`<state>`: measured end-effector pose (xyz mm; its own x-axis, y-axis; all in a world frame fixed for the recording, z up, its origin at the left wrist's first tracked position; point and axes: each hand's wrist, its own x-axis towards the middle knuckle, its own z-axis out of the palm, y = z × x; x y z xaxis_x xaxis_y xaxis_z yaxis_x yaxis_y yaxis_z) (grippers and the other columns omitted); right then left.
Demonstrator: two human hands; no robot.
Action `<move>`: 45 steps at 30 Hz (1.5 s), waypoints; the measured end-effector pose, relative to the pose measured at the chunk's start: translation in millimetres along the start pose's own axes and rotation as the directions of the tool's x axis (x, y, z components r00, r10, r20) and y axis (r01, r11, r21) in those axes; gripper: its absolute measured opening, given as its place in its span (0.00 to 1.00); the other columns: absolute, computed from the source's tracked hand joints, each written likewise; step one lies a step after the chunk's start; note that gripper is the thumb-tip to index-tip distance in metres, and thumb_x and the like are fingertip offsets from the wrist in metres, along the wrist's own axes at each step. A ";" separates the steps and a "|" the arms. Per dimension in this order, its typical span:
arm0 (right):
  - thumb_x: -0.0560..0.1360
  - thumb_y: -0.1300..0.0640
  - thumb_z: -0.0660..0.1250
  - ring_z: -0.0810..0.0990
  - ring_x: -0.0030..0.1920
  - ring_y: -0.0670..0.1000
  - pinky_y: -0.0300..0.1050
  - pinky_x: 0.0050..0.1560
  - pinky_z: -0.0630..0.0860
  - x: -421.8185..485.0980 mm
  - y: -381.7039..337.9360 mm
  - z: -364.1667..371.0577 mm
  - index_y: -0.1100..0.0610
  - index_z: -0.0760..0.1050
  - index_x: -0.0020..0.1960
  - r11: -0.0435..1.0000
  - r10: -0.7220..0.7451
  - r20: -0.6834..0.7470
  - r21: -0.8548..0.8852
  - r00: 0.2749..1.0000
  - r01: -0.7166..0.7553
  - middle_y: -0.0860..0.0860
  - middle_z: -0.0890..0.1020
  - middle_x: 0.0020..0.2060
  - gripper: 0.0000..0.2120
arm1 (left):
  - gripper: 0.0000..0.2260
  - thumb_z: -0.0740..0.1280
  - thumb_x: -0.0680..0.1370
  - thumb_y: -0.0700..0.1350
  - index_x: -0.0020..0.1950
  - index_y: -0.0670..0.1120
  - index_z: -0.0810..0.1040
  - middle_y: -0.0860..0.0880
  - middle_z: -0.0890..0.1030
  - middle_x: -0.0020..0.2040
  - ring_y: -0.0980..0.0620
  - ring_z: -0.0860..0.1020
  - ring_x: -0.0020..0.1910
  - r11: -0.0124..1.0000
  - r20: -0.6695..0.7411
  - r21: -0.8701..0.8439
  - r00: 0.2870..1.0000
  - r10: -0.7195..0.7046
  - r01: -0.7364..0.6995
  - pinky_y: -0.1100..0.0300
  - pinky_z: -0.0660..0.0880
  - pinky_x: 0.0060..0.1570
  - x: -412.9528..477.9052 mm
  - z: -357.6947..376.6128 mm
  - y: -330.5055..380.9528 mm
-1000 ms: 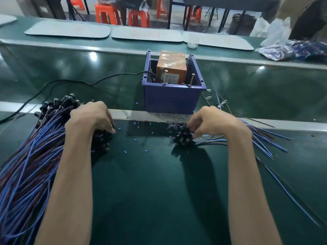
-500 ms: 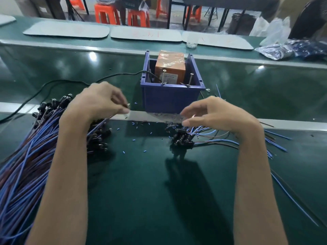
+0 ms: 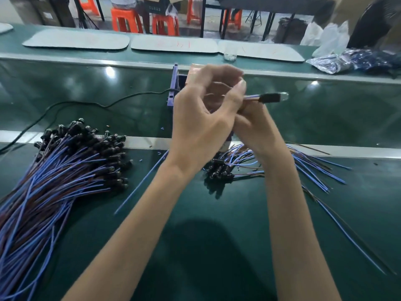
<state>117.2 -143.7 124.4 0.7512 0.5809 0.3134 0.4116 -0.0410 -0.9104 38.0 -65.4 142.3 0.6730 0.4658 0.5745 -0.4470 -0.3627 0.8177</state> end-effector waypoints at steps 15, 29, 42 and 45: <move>0.83 0.56 0.53 0.80 0.30 0.49 0.38 0.34 0.76 -2.3 -33.6 -18.8 0.59 0.72 0.33 0.859 -0.125 -0.339 0.432 0.932 0.273 0.52 0.83 0.31 0.22 | 0.31 0.50 0.79 0.65 0.43 0.44 0.84 0.46 0.86 0.42 0.54 0.82 0.39 0.815 0.472 0.084 0.698 -0.539 0.573 0.67 0.75 0.39 24.7 -44.0 -4.0; 0.82 0.47 0.49 0.70 0.26 0.49 0.44 0.40 0.76 -16.8 -41.9 -35.6 0.52 0.67 0.22 0.876 -0.063 -0.041 0.477 0.997 0.075 0.48 0.73 0.22 0.30 | 0.15 0.52 0.85 0.45 0.40 0.45 0.69 0.53 0.62 0.22 0.58 0.59 0.18 0.258 -0.094 -0.952 0.640 -0.763 0.167 0.67 0.59 0.18 28.1 -33.0 -5.4; 0.80 0.58 0.61 0.62 0.25 0.41 0.34 0.25 0.58 -5.0 -26.2 -30.0 0.53 0.78 0.51 0.963 -0.200 -0.339 0.103 0.919 0.248 0.45 0.70 0.31 0.07 | 0.11 0.54 0.83 0.35 0.60 0.49 0.58 0.47 0.83 0.43 0.53 0.76 0.21 0.891 -0.193 -0.382 0.922 -0.336 0.244 0.60 0.77 0.31 19.1 -23.8 -14.1; 0.76 0.61 0.67 0.60 0.27 0.41 0.33 0.30 0.60 -3.6 -19.6 -29.5 0.53 0.78 0.55 0.954 -0.296 -0.351 -0.063 0.888 0.293 0.42 0.64 0.28 0.10 | 0.07 0.57 0.83 0.36 0.52 0.49 0.65 0.48 0.84 0.42 0.52 0.79 0.23 0.918 0.045 -0.261 0.954 -0.297 0.298 0.59 0.79 0.30 13.5 -18.5 -11.4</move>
<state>121.6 -168.9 149.1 0.7263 0.2429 0.6430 0.6457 0.0798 -0.7594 41.3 -40.0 141.5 0.8009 0.5160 0.3037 -0.3640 0.0168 0.9313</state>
